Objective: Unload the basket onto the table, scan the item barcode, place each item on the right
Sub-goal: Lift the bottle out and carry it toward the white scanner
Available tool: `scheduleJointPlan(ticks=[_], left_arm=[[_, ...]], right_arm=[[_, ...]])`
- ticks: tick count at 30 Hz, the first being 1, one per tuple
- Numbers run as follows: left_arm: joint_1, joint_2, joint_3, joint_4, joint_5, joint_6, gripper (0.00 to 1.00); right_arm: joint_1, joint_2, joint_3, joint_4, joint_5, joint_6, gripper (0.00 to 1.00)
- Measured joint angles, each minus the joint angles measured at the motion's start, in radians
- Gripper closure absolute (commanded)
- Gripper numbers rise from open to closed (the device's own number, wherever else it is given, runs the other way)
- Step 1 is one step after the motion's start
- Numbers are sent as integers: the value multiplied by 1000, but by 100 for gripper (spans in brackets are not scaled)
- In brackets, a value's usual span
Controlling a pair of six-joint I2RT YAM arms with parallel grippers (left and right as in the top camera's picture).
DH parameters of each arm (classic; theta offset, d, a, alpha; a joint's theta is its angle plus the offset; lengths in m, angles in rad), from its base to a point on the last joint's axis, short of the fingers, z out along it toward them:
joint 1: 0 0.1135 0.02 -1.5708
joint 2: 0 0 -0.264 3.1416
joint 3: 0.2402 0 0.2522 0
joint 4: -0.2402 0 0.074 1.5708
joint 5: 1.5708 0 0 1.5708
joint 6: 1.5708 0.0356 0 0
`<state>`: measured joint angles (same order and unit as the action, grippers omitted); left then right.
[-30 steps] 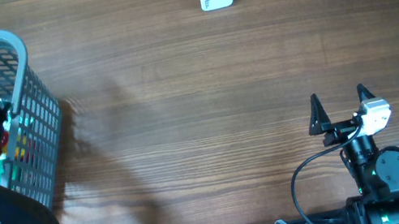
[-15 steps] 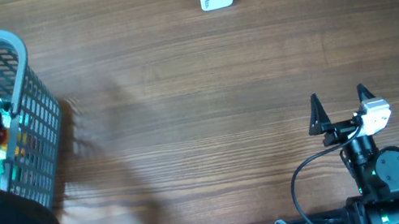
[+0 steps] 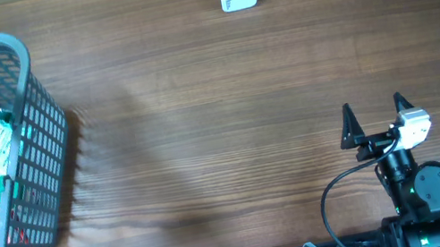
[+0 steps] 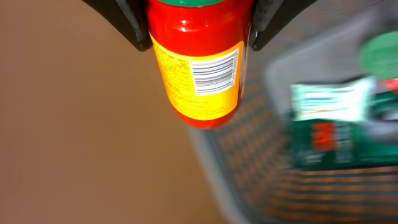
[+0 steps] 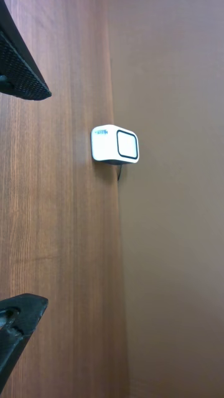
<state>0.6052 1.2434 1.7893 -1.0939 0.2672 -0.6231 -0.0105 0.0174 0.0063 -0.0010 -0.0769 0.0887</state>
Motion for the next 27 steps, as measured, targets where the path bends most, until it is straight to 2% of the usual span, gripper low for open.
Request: scheduleJointPlan(ticks=[2, 6, 12, 19, 27], left_arm=[[-2, -60, 2, 34, 155, -5, 60], [-67, -82, 2, 38, 307, -15, 61], [-314, -65, 2, 40, 393, -19, 62], [-612, 53, 3, -44, 278, -19, 62], [-917, 283, 3, -135, -6, -18, 61]], right_arm=[[0, 0, 0, 0, 0, 0, 1], [0, 0, 0, 0, 0, 0, 0], [0, 0, 0, 0, 0, 0, 0], [0, 0, 0, 0, 0, 0, 0], [0, 0, 0, 0, 0, 0, 0]])
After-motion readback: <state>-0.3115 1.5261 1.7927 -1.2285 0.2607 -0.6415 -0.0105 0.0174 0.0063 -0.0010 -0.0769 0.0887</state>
